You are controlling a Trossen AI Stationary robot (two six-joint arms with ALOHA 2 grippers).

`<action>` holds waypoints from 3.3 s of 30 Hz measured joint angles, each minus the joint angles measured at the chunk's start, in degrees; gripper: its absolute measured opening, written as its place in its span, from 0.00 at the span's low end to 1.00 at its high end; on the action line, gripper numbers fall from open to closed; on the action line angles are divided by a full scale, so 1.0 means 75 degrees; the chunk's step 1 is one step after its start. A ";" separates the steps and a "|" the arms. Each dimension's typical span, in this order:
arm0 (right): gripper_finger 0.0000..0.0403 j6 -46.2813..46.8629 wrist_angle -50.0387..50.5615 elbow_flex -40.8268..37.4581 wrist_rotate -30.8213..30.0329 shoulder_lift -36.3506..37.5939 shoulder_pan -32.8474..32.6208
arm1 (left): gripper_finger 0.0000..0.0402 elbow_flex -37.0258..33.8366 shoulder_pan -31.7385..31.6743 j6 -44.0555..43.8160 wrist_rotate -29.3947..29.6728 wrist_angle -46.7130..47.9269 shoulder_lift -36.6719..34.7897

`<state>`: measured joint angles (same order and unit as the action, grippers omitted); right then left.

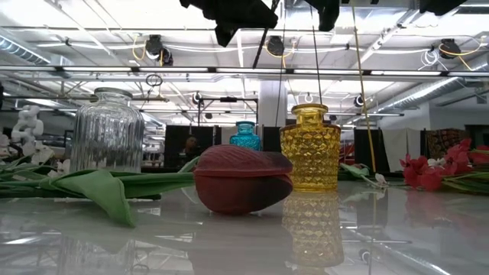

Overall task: Sort flowers into vase by color
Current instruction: Put the top white flowers into the blue vase

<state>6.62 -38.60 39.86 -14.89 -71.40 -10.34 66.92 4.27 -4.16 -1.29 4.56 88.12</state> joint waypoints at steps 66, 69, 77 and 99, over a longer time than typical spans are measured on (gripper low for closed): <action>0.01 0.1316 0.2488 -0.0003 0.0022 0.0653 0.0126 | 0.47 -0.0012 0.0335 -0.0343 0.1238 -0.2442 0.0186; 0.01 0.1271 0.2465 -0.0006 -0.0021 0.0653 0.0123 | 0.47 0.0003 0.0238 -0.0342 0.1213 -0.2786 0.0380; 0.01 0.1222 0.2550 -0.0035 -0.0085 0.0664 0.0130 | 0.47 0.0003 0.0034 -0.0347 0.1094 -0.3061 0.0606; 0.01 0.0865 0.2424 0.0000 0.0478 0.0681 0.0112 | 0.47 -0.0009 0.0050 -0.0392 0.0888 -0.1807 0.0020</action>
<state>13.11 -20.43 39.86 -11.30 -66.29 -9.50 66.85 4.65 -7.09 5.37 -8.99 88.27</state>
